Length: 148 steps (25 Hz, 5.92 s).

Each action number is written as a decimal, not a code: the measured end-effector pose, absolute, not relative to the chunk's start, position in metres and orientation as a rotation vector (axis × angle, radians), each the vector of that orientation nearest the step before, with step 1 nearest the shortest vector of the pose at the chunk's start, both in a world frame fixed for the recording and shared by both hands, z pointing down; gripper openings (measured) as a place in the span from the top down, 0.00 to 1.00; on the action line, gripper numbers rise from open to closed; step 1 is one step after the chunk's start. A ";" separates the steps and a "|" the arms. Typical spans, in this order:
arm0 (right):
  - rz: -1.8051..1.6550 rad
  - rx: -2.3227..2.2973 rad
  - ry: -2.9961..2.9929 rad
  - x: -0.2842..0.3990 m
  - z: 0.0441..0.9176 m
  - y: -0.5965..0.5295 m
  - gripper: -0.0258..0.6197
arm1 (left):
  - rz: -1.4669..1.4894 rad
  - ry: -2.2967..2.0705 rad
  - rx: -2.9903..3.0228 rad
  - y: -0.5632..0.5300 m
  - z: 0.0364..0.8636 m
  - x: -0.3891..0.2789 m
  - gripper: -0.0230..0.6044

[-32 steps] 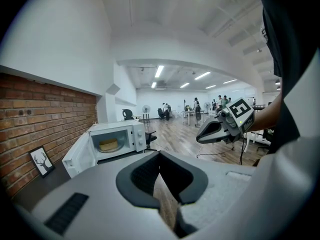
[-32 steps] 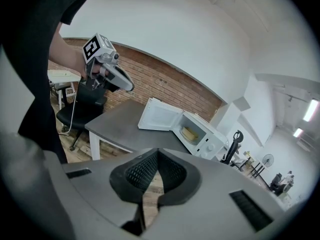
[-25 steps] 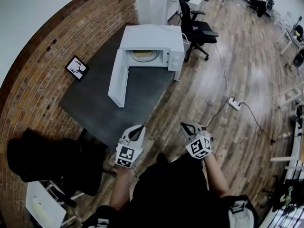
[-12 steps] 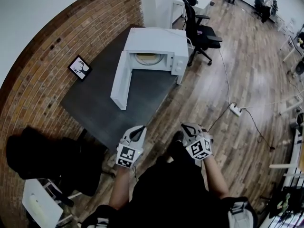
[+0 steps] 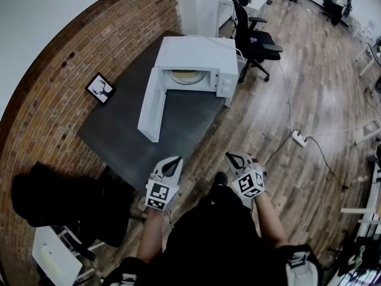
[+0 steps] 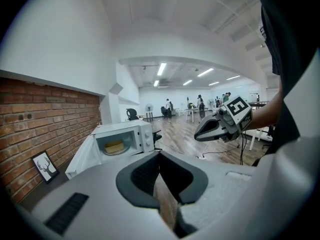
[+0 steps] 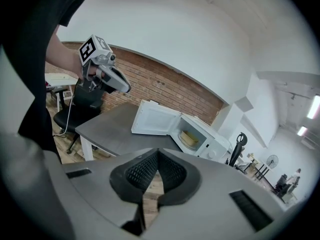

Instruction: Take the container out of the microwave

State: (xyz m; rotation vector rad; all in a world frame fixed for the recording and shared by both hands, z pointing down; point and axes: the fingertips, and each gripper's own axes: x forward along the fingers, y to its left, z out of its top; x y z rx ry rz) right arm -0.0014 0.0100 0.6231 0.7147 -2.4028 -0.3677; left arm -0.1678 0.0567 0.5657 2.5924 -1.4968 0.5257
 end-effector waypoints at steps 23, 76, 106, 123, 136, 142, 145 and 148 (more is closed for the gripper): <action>-0.395 0.606 -2.479 0.007 0.612 -0.102 0.96 | 0.581 -1.596 2.512 -0.039 0.562 -0.144 0.96; -0.430 0.606 -2.425 -0.013 0.611 -0.293 0.96 | 0.701 -1.593 2.488 -0.239 0.602 -0.183 0.96; -0.364 0.732 -2.299 0.009 0.628 -0.349 0.96 | 1.245 -1.357 2.570 -0.380 0.716 -0.219 0.96; -0.337 0.750 -2.254 0.012 0.643 -0.350 0.96 | 1.638 -1.222 2.612 -0.442 0.780 -0.229 0.80; -0.280 0.813 -2.176 0.033 0.653 -0.341 0.96 | 1.900 -1.129 2.657 -0.480 0.796 -0.221 0.63; -0.285 0.811 -2.161 0.038 0.656 -0.336 0.96 | 1.937 -1.105 2.650 -0.490 0.804 -0.220 0.61; -0.270 0.823 -2.145 0.041 0.656 -0.334 0.96 | 1.950 -1.091 2.649 -0.494 0.806 -0.219 0.61; -0.267 0.829 -2.141 0.041 0.657 -0.334 0.96 | 1.985 -1.066 2.643 -0.494 0.810 -0.219 0.61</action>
